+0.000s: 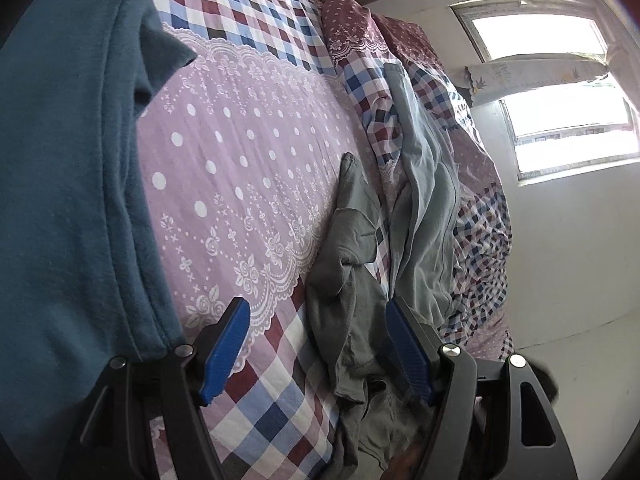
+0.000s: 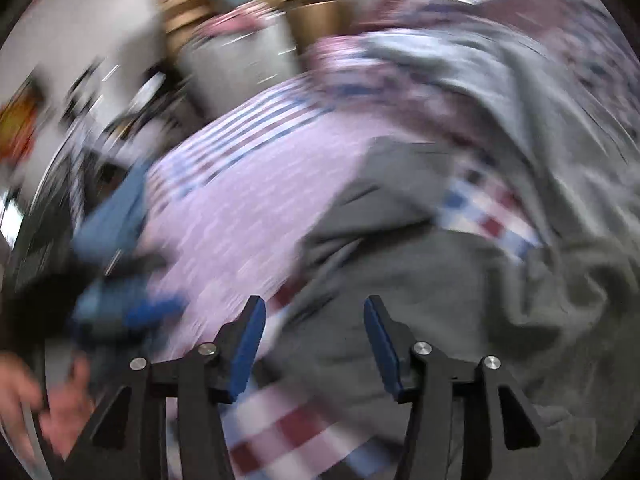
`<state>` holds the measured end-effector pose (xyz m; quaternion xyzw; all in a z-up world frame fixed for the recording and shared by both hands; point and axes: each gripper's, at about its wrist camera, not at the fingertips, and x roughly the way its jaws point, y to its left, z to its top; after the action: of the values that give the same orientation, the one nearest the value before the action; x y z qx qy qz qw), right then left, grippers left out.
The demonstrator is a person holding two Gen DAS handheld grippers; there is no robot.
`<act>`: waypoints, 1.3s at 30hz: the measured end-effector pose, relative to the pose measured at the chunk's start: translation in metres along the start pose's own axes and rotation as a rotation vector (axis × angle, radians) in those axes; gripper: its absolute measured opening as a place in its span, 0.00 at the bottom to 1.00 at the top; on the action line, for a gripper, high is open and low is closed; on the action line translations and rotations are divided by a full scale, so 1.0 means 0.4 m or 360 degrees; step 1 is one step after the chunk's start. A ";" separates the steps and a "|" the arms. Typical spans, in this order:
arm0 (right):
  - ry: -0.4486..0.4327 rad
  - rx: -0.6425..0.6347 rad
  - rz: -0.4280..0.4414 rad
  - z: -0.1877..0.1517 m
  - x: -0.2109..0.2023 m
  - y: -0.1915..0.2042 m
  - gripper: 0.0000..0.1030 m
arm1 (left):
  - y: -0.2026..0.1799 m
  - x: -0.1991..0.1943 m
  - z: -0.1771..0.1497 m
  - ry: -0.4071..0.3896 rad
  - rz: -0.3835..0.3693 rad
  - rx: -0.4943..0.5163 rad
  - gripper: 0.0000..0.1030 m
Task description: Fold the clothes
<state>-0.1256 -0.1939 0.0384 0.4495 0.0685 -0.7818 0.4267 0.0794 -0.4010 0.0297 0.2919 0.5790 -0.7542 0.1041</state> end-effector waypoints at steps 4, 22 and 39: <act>-0.0078 0.0442 0.0019 0.052 0.047 -0.117 0.53 | 0.001 -0.002 -0.001 0.0001 -0.0004 0.0000 0.72; -0.0189 -0.0143 -0.0109 0.195 0.217 0.108 0.08 | 0.060 -0.053 0.039 -0.0108 -0.0109 -0.0177 0.72; -0.0105 -0.0073 -0.0362 0.231 0.242 0.143 0.68 | 0.120 -0.115 0.061 -0.0247 -0.0172 -0.0352 0.72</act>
<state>-0.1660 -0.3337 0.0349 0.4030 0.1228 -0.8378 0.3473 0.1327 -0.4469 0.0202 0.1878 0.6635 -0.7107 0.1393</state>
